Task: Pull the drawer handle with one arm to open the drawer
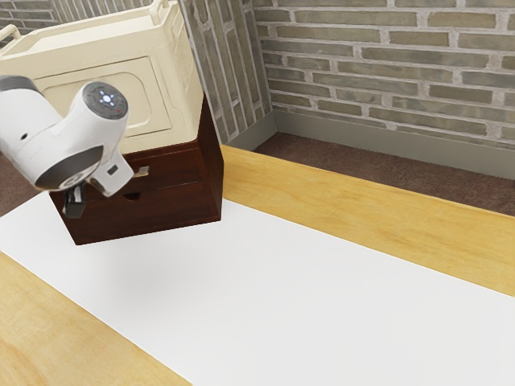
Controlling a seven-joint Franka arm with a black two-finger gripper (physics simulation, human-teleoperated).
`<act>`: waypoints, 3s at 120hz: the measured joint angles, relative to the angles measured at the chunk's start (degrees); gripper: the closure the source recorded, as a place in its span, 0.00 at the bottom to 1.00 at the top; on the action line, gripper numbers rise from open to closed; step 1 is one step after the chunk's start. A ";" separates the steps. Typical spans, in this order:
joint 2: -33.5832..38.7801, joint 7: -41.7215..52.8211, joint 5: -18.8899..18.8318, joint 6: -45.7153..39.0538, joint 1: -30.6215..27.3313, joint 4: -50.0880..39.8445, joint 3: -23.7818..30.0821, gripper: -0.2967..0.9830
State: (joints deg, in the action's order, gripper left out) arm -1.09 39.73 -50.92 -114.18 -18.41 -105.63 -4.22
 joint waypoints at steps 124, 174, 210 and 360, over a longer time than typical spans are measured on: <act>-4.75 -0.06 4.74 -7.40 1.56 1.42 0.01 0.23; -4.90 -0.18 7.48 -8.68 3.27 0.32 -0.17 0.26; -1.47 -0.26 9.63 -9.03 5.70 -3.47 -0.29 0.23; 17.52 -0.58 15.59 -8.43 8.50 -21.29 0.56 0.25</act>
State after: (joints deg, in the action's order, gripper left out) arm 16.43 39.15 -35.33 -122.62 -9.92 -126.93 -3.66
